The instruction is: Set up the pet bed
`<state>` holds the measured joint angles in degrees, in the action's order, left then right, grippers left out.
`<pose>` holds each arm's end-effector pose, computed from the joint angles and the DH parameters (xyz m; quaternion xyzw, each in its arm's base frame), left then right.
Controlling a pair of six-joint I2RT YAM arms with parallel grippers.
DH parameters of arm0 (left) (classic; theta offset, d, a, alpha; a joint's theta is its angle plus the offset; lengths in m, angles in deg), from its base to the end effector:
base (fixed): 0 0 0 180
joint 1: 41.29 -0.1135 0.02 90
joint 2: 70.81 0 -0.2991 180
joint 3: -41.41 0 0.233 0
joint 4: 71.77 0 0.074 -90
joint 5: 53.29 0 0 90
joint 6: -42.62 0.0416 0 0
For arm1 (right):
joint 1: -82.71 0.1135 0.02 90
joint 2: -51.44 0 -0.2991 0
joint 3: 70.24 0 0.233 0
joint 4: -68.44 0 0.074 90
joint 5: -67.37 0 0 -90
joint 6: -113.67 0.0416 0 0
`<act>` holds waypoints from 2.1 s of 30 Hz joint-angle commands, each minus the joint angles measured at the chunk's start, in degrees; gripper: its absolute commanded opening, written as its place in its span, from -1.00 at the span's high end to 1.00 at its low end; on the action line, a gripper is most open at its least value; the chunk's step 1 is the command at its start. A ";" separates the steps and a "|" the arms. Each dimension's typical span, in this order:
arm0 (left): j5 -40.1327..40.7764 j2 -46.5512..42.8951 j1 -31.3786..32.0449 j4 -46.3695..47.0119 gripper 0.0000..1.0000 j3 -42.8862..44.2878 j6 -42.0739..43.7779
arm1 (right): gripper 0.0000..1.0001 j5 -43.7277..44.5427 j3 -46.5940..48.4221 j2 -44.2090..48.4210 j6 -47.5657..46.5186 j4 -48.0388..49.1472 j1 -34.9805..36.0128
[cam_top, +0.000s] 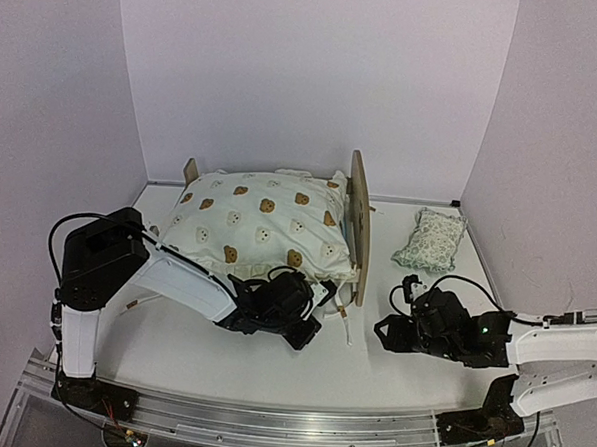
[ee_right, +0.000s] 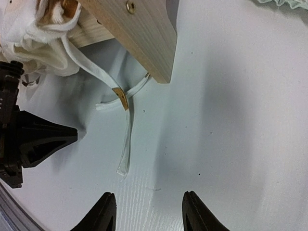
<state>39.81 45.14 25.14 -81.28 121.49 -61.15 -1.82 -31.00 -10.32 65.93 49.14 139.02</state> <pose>0.1703 -0.3848 0.1637 0.4010 0.8334 -0.2253 0.3064 0.1109 0.1398 0.2125 -0.0367 0.9002 0.1967 0.3868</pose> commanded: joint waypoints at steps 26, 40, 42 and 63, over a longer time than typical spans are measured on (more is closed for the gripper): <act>0.95 7.62 -2.86 3.75 0.05 9.38 7.68 | 0.04 -3.75 -0.26 -1.85 -0.15 4.38 0.61; -2.52 9.87 -2.80 4.19 1.00 9.60 7.00 | 0.04 -3.01 -0.33 -2.18 -0.26 4.38 0.57; -2.91 8.97 -2.68 4.51 1.00 8.47 6.28 | 0.04 -3.43 -0.06 -3.01 -0.19 4.38 0.58; -4.91 -2.47 1.77 7.90 1.00 -7.16 -5.66 | 0.11 -8.10 2.68 -18.73 1.95 12.01 3.81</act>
<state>35.28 44.32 26.70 -72.84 115.44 -65.16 -10.05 -30.98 -26.62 67.86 58.16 142.45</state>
